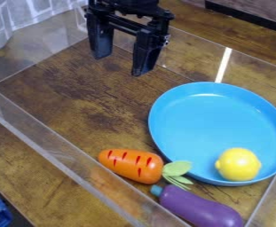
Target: Remove the lemon from the blue tray and put it on the table
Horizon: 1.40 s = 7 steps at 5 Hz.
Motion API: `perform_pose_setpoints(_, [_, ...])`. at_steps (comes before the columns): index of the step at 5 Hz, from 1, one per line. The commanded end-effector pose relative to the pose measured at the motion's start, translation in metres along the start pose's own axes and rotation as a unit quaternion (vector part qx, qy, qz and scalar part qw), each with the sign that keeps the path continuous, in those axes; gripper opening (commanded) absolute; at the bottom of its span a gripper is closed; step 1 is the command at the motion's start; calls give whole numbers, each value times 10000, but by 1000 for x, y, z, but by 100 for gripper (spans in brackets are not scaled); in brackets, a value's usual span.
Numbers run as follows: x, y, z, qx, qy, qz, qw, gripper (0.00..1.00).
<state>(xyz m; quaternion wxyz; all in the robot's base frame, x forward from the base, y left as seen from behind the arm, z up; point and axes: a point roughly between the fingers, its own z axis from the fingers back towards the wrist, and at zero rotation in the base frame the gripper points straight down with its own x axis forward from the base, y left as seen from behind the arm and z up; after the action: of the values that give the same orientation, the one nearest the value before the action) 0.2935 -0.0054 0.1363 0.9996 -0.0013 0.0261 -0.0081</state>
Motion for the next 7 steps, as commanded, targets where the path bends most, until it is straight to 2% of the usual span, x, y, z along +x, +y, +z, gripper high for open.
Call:
perform_pose_setpoints(1, [2,-1,-6,-18,67,72,10000,100])
perform_pose_setpoints(2, [0,-25,-9,-60,53,-345,9994,100])
perform_pose_setpoints(3, [0,-51,-13,-58,0,-1068,9943,100])
perform_pose_setpoints(4, [-2,-72,-26,-5,-37,-1803,9836,100])
perform_pose_setpoints(5, [-2,-86,-49,69,-61,-2446,9696,100])
perform_pose_setpoints(6, [2,-97,-68,133,-75,-2767,9608,100])
perform_pose_setpoints(7, [8,-108,-82,194,-156,-2881,9573,100])
